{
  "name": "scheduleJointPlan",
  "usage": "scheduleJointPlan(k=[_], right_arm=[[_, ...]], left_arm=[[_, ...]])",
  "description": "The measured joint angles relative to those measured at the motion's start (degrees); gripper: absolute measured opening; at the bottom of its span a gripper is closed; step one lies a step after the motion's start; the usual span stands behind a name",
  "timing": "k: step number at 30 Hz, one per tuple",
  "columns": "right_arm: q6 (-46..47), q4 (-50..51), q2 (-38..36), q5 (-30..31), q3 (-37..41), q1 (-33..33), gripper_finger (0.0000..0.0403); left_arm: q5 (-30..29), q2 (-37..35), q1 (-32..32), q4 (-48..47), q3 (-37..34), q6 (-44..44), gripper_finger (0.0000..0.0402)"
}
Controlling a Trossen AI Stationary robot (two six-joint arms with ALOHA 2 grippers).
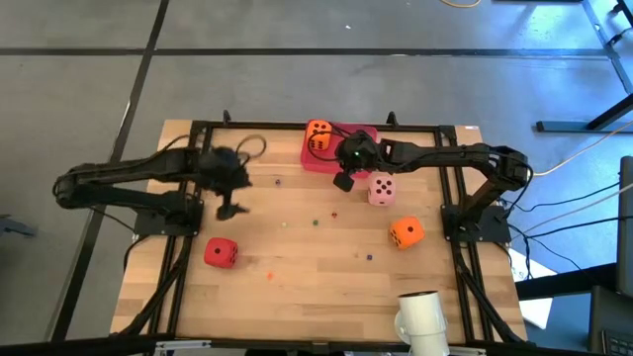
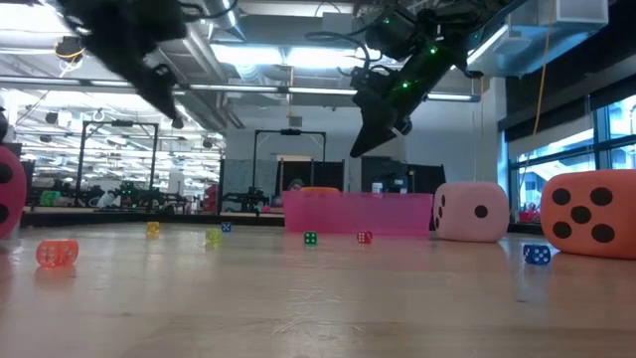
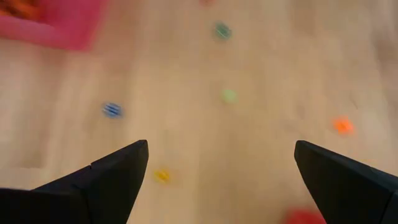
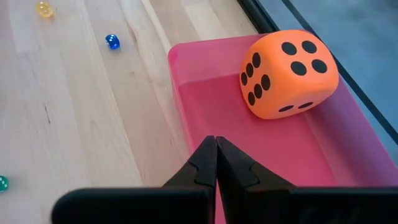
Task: Pick & Place Dice
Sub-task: Put the large red die into the red bin
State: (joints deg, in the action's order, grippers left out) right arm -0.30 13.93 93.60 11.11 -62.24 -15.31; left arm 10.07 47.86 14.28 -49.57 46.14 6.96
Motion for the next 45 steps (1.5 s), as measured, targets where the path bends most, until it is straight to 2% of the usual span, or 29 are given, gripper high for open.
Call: scheduleJointPlan(k=[3,10,18,23,26,35,45], right_arm=[[0.00,0.00,0.00,0.01,0.00,0.00,0.0004],[0.26,0.00,0.02,0.01,0.00,0.00,0.0010],[0.33,0.00,0.02,0.01,0.00,0.00,0.0012],[0.35,0.00,0.02,0.01,0.00,0.00,0.0009],[0.47,-0.09,0.02,0.01,0.00,0.00,0.0009],[2.82,-1.14,0.04,-0.02,0.00,0.00,0.0009],[2.84,-1.33,0.07,-0.02,0.00,0.00,0.0009]], left_arm=[[-0.76,-1.41,-6.74,-3.57,-1.49,-2.66,0.0400],[-3.49,-0.79,-21.32,-1.86,-3.82,-14.09,0.0400],[-17.87,3.51,-38.66,-4.27,-3.82,-29.62,0.0400],[-19.44,6.89,-47.92,-4.29,-3.82,-39.15,0.0400],[-20.05,8.34,-52.65,-4.27,-3.82,-41.98,0.0400],[-26.57,9.86,-60.65,-8.01,-3.82,-46.86,0.0400],[-26.53,11.39,-63.62,-8.05,-3.75,-51.03,0.0400]])
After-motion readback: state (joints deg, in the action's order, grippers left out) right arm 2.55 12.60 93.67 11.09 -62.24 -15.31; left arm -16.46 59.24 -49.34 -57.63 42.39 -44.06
